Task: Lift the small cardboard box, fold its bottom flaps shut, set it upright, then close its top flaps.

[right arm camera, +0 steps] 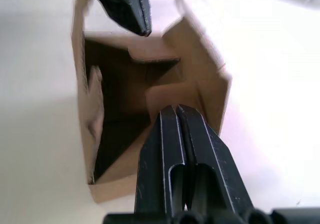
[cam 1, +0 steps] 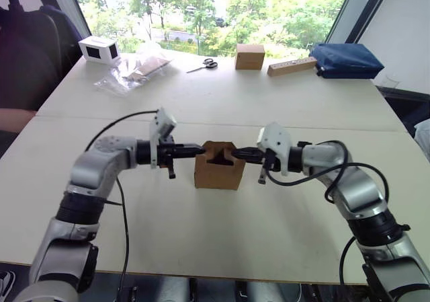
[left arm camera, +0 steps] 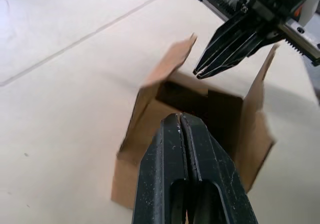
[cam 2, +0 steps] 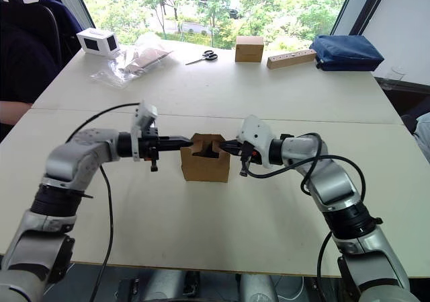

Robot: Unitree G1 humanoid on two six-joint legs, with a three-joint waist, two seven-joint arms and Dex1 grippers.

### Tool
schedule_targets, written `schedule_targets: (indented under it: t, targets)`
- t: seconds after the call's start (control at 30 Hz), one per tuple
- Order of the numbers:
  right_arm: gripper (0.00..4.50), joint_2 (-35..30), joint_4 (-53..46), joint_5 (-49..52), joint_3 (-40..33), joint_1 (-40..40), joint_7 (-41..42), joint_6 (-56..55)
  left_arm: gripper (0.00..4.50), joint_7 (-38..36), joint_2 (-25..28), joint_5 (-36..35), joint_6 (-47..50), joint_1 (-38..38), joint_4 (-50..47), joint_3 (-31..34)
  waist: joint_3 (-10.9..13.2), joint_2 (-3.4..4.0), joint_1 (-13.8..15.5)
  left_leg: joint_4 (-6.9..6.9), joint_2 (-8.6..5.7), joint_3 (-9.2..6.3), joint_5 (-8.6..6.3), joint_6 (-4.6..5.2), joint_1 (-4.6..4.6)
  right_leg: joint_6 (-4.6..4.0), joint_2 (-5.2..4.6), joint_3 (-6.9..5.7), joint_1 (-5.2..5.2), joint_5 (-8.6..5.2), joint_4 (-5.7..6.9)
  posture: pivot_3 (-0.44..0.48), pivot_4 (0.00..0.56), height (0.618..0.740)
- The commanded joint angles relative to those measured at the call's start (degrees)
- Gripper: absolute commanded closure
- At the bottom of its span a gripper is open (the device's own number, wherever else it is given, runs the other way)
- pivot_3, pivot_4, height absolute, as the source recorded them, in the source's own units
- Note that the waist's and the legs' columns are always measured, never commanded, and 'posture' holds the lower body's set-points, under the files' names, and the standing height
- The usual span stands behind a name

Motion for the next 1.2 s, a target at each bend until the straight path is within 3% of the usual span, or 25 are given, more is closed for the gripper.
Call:
schedule_targets:
  t: [0.03, 0.2, 0.33, 0.5, 0.67, 0.8, 0.97, 1.2]
  targets:
    - [4.50, -2.2, -5.3, 3.3, -6.5, -1.0, -0.8, 1.0, 4.48, 0.1, 0.3, 1.1, -3.3, -5.2, 7.8, 2.6, 0.0, 0.00, 0.0, 0.01, -0.02, 0.00, 0.00, 0.00, 0.01, 0.00, 0.00, 0.00, 0.02, 0.00, 0.01, 0.000, 0.150, 0.740]
    - [4.50, -4.7, -9.2, 6.1, -10.3, -1.1, -1.5, 3.8, 4.48, -0.5, -0.1, 5.6, -10.3, -9.0, 18.8, 1.5, 0.0, 0.00, -0.1, -0.01, -0.03, 0.02, -0.01, 0.01, 0.02, 0.00, 0.03, 0.00, 0.01, 0.00, -0.02, 0.000, 0.150, 0.740]
    - [4.50, -7.1, -20.0, 14.8, -12.2, 0.3, -2.0, 12.9, 4.48, -1.7, -2.2, 11.5, -18.3, -11.7, 30.8, -1.7, 0.0, 0.00, 0.0, -0.02, -0.02, 0.06, 0.00, 0.01, -0.01, 0.00, 0.06, -0.03, -0.02, 0.00, -0.01, 0.000, 0.150, 0.740]
    - [4.50, -5.0, -28.9, 20.4, -6.6, 0.8, -6.5, 20.1, 4.48, -4.3, -6.5, 16.4, -25.5, -15.1, 44.4, -3.8, 0.0, -0.04, 0.0, -0.01, 0.00, 0.04, -0.01, 0.01, -0.03, -0.01, 0.05, -0.07, -0.01, 0.00, -0.02, 0.000, 0.150, 0.740]
    - [4.50, -7.2, -26.1, 9.0, 5.0, -0.4, -6.3, 14.6, 4.48, -5.9, -9.8, 18.9, -28.9, -17.4, 52.1, -3.8, 0.0, -0.06, 0.0, 0.03, -0.02, 0.04, -0.02, 0.03, -0.11, -0.04, 0.04, -0.07, -0.06, 0.03, -0.03, 0.000, 0.150, 0.740]
    - [4.50, -6.4, -20.9, 1.3, 10.8, -4.0, -7.1, 10.2, 4.48, -8.8, -11.0, 18.9, -29.0, -18.1, 53.1, -3.3, 0.0, -0.06, -0.1, 0.03, -0.04, 0.06, -0.02, 0.04, -0.12, -0.04, 0.04, -0.07, -0.10, 0.03, -0.03, 0.000, 0.150, 0.740]
    - [4.50, -5.1, -17.9, -3.3, 13.2, -4.9, -7.2, 7.8, 4.48, -13.8, -10.5, 19.0, -26.8, -17.6, 51.7, -3.5, 0.0, -0.06, -0.2, 0.03, -0.02, 0.06, -0.02, 0.04, -0.15, -0.04, 0.08, -0.09, -0.12, 0.03, -0.02, 0.000, 0.150, 0.740]
    - [4.50, -3.8, -16.0, -6.2, 15.0, -4.5, -6.1, 7.3, 4.48, -14.2, -10.6, 19.4, -26.3, -16.8, 50.5, -2.9, 0.0, -0.06, -0.1, 0.03, 0.00, 0.02, -0.02, 0.04, -0.14, -0.04, 0.07, -0.08, -0.12, 0.03, -0.02, 0.000, 0.150, 0.740]
